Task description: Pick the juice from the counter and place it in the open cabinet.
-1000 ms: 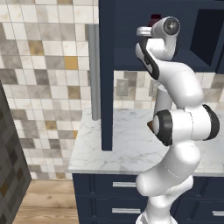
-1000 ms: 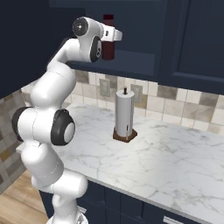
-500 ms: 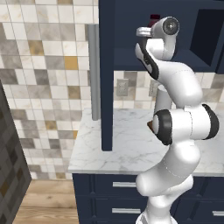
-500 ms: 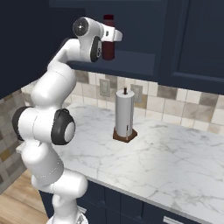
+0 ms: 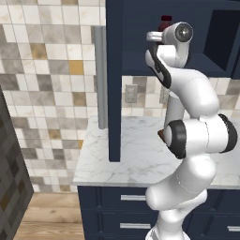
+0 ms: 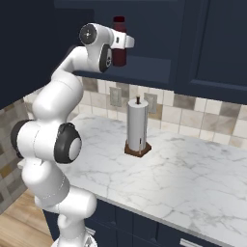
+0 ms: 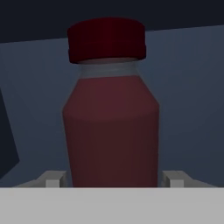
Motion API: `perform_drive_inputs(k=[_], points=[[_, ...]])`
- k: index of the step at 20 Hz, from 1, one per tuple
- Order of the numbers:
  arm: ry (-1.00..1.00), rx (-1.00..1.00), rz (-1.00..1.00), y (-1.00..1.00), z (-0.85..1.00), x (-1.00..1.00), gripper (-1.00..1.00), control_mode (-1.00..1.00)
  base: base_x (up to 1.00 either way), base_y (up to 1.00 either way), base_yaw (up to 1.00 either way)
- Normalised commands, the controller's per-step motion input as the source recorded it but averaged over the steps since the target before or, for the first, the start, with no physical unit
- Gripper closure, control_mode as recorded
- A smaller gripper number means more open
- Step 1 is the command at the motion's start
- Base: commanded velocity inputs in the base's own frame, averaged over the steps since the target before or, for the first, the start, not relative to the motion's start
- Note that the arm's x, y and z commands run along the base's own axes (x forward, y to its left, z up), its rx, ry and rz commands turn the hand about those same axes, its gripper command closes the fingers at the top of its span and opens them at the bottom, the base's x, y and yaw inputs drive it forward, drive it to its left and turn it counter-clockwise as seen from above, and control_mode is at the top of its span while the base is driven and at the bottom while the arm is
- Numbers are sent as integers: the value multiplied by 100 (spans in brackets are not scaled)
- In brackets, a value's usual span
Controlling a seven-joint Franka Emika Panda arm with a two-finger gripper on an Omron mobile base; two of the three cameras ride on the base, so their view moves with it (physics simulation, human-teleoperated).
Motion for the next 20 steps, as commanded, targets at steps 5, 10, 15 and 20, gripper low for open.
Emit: perform_drive_inputs(k=[5, 10, 15, 20], points=[[0, 0, 0, 0, -1, 0, 100, -100, 0, 0, 0], [0, 0, 0, 0, 0, 0, 100, -100, 0, 0, 0], [0, 0, 0, 0, 0, 0, -100, -100, 0, 0, 0], [0, 0, 0, 0, 0, 0, -100, -100, 0, 0, 0]])
